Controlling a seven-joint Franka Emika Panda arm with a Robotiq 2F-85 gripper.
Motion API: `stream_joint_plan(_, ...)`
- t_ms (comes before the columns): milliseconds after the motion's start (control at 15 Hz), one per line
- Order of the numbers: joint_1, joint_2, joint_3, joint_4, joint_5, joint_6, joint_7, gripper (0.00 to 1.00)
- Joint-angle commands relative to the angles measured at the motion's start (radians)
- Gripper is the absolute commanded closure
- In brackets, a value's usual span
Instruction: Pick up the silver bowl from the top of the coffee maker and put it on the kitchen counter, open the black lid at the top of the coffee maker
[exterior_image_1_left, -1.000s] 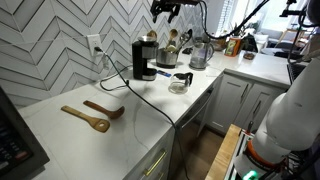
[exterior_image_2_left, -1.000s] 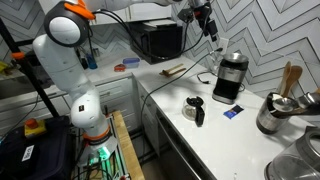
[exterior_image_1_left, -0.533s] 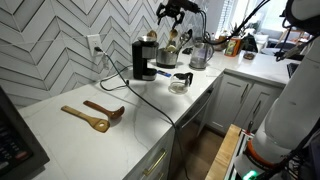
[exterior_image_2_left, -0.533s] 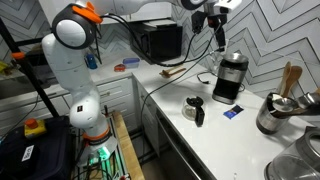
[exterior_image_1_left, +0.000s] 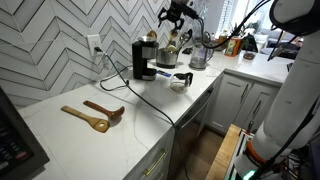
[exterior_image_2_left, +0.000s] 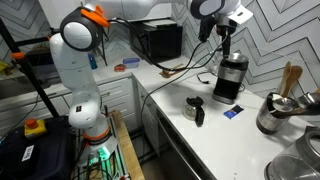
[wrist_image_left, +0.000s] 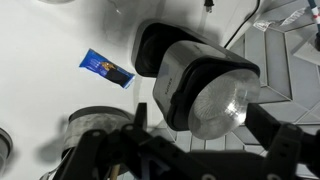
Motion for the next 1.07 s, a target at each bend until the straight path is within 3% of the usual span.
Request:
stream_joint_plan(0,-0.018,0.053,-0.010,0.058,0.046,-0.055,0.001,0.00)
stream_joint_plan(800,-0.031,0.220,0.002,0.207,0.061,-0.071,-0.009,0.01)
stream_joint_plan(1000,-0.031,0.259,0.010,0.254,0.060,-0.078,-0.008,0.14)
